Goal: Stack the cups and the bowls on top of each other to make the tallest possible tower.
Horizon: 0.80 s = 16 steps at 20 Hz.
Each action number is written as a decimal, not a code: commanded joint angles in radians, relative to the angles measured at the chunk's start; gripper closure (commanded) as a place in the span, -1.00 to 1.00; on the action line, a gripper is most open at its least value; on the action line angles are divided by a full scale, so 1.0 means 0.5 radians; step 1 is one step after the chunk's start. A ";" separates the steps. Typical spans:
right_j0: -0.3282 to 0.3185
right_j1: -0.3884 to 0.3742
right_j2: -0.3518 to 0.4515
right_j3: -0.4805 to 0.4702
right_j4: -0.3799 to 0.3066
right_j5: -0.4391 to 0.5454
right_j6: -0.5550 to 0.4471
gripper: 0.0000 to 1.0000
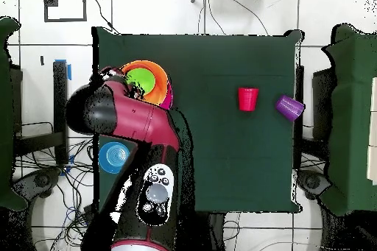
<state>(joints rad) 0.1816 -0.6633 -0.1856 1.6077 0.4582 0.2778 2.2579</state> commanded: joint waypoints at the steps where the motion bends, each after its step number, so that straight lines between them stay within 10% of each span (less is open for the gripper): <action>1: 0.032 -0.137 0.015 0.130 0.002 0.491 0.358 -1.00; 16: -0.021 -0.327 -0.077 0.149 -0.112 0.854 0.213 -1.00</action>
<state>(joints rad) 0.1872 -0.8354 -0.2541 1.6090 0.4561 0.6000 2.2579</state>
